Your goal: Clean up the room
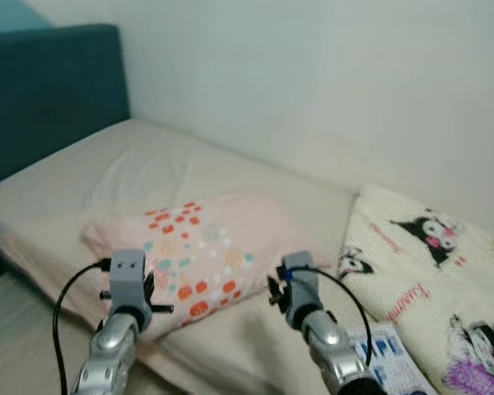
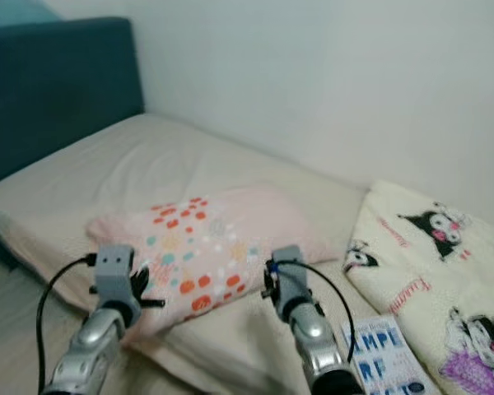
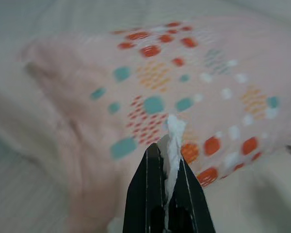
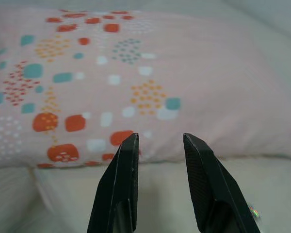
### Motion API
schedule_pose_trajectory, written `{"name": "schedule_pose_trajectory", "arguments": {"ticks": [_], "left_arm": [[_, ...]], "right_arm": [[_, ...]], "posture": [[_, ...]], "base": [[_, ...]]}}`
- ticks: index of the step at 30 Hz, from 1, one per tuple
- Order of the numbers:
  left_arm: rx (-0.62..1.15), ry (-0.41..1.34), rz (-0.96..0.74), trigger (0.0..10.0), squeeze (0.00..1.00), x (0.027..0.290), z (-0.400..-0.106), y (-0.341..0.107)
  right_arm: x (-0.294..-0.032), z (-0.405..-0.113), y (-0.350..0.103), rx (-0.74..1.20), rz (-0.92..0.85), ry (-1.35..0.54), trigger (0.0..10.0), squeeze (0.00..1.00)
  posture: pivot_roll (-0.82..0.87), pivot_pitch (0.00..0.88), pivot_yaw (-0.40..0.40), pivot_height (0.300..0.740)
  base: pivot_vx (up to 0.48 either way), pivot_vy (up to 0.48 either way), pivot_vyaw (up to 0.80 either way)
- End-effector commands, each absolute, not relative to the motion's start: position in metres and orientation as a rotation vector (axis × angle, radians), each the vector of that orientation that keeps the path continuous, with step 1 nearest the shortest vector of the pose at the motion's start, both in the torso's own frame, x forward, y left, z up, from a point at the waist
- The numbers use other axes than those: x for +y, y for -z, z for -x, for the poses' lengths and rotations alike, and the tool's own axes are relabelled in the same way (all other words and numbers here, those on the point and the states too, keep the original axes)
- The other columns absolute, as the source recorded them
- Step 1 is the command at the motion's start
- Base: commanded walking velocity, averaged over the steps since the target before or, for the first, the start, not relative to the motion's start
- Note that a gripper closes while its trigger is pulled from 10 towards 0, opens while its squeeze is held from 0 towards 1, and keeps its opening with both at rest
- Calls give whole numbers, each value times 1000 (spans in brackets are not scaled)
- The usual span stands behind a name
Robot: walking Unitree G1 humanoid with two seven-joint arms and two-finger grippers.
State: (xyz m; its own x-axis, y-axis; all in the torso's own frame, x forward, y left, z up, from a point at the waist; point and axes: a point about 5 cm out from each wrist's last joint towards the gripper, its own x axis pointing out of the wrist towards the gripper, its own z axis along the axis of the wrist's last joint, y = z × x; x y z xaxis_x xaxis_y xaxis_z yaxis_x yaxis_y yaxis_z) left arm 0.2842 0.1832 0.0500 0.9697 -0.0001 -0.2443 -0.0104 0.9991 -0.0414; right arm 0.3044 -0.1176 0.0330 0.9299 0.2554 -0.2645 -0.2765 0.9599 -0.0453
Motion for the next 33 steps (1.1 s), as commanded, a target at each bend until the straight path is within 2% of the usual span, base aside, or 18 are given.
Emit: {"name": "schedule_pose_trajectory", "arguments": {"ticks": [1, 17, 21, 33], "left_arm": [[268, -6, 77, 10000, 0, 178, -284, -46], [282, -62, 53, 10000, 0, 184, -284, -44], [281, -56, 60, 10000, 0, 183, -283, -43], [270, -57, 49, 10000, 0, 183, -282, -45]], "right_arm": [[-129, -304, -32, 269, 60, -225, 10000, 0], [-133, -304, -30, 284, 74, -229, 10000, 0], [-133, -301, -27, 296, 74, -233, 10000, 0], [-133, -298, -25, 307, 70, -237, 10000, 0]], "posture": [[-2, 0, -130, 740], [-8, 0, -131, 740], [-10, 0, -129, 740], [-12, 0, -129, 740]], "base": [[0, 0, 0], [0, 0, 0], [0, 480, 0], [0, 0, 0]]}}
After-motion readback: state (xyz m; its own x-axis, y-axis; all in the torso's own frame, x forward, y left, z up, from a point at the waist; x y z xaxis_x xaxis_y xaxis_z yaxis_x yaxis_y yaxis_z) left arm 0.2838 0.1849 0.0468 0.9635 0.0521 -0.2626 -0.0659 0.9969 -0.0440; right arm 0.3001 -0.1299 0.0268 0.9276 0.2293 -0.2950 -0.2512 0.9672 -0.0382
